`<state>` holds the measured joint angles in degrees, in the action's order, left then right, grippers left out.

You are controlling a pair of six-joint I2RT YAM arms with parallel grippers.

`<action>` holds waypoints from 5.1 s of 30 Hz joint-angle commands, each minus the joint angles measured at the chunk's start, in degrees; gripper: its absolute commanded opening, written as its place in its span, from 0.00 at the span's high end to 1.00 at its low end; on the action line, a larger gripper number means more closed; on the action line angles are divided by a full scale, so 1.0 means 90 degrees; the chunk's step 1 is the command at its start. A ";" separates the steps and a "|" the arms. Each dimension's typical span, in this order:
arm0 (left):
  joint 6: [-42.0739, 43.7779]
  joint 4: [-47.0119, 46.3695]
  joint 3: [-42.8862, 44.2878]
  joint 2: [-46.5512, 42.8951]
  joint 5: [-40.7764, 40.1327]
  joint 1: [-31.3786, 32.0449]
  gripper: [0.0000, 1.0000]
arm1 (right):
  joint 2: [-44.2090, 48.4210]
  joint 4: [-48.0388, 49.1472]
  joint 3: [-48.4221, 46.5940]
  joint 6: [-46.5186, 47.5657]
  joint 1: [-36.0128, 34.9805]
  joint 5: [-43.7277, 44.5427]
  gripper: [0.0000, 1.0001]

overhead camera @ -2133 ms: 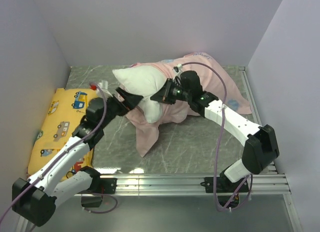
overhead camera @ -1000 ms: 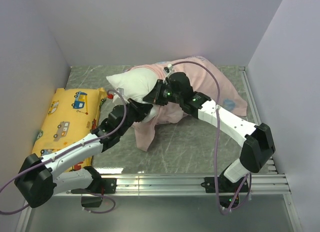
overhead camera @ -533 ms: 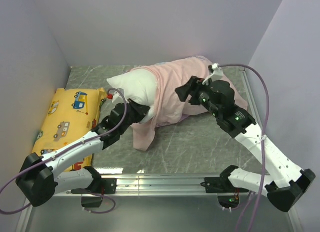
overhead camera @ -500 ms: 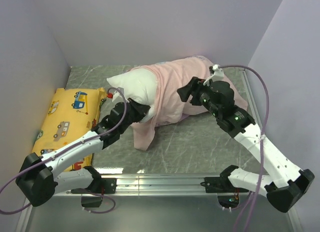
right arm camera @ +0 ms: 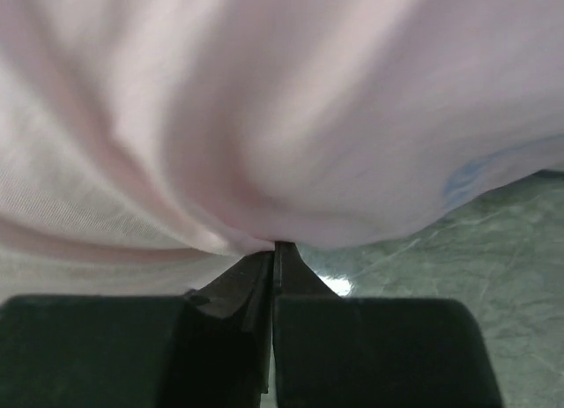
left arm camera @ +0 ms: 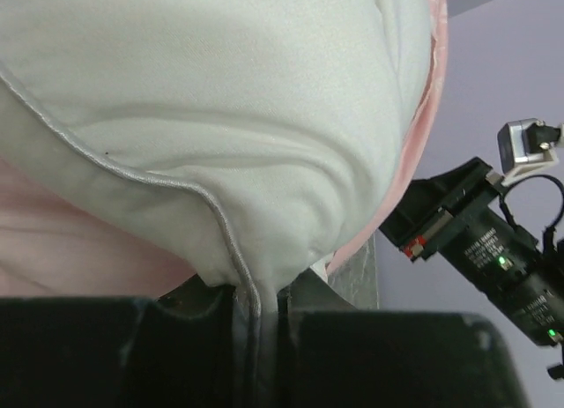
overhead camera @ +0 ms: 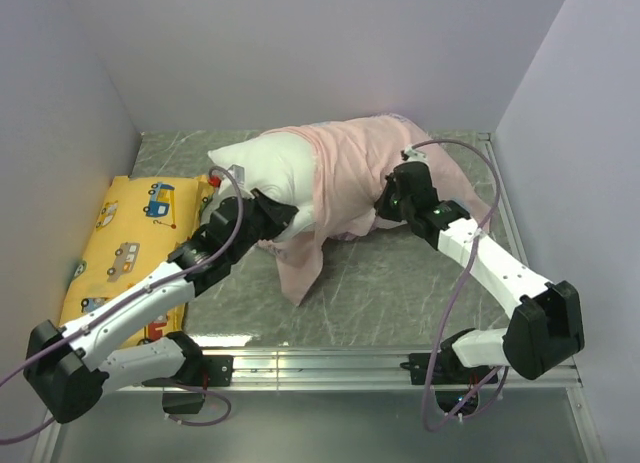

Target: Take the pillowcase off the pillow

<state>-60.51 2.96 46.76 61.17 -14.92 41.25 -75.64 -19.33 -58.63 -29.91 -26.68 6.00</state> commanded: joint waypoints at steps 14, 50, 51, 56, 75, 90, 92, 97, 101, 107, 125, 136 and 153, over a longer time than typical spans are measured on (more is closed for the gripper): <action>0.0113 0.0853 -0.0036 -0.2118 0.1459 -0.1713 0.99 | -0.0454 0.0478 0.0391 -0.0358 0.3394 -0.0343 1.00; -0.1480 -0.0039 -0.3936 -0.2379 0.2146 -0.1576 0.99 | -0.3305 -0.1328 -0.4433 0.1362 0.0722 0.1836 1.00; -0.1499 0.0109 -0.3936 -0.2518 0.2097 -0.1566 1.00 | -0.3218 -0.1309 -0.4365 0.1051 0.1008 0.1717 1.00; -0.1519 0.0764 -0.3936 -0.3338 0.1931 -0.1576 1.00 | -0.3138 -0.1182 -0.4208 0.0599 0.2133 0.1277 1.00; -0.0318 0.0853 -0.1749 -0.2294 0.1453 -0.1576 0.99 | 0.0517 -0.0384 -0.1012 0.0650 0.0738 0.0186 0.23; -0.0044 0.0863 -0.1182 -0.2304 0.1325 -0.1576 1.00 | 0.3970 0.0827 0.3770 -0.0963 -0.0220 0.0867 0.17; -0.0073 0.0794 -0.1182 -0.2333 0.1335 -0.1566 0.99 | 0.3699 0.1092 0.3877 -0.1080 -0.0229 0.0808 0.16; -0.0015 0.0901 -0.1036 -0.2333 0.1335 -0.1576 0.99 | 0.3180 0.2137 0.3868 -0.1032 -0.0220 0.0993 0.17; 0.0102 0.1038 -0.0899 -0.2382 0.1345 -0.1576 1.00 | 0.3054 0.2655 0.3761 -0.1100 -0.0220 0.0711 0.31; 0.0452 0.1428 -0.0168 -0.2431 0.1296 -0.1566 0.99 | 0.3059 0.1203 0.2427 -0.0692 -0.0220 0.1462 1.00; 0.0913 0.1820 0.2159 -0.0196 0.1304 -0.2649 0.87 | -0.0157 -0.1193 -0.2412 0.0813 -0.0181 0.1072 1.00; 0.1674 0.0657 0.1855 0.1447 0.3143 -0.3363 0.38 | -0.3382 -0.0205 -0.2458 0.1096 -0.0064 0.0154 0.53; -0.0472 0.0669 -0.1453 -0.1980 0.1501 -0.2992 0.01 | -0.2856 -0.0733 -0.3593 0.1048 0.0484 -0.0168 0.27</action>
<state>-56.99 11.31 41.21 45.89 -0.75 13.47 -104.27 -20.93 -88.25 -21.34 -22.46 6.61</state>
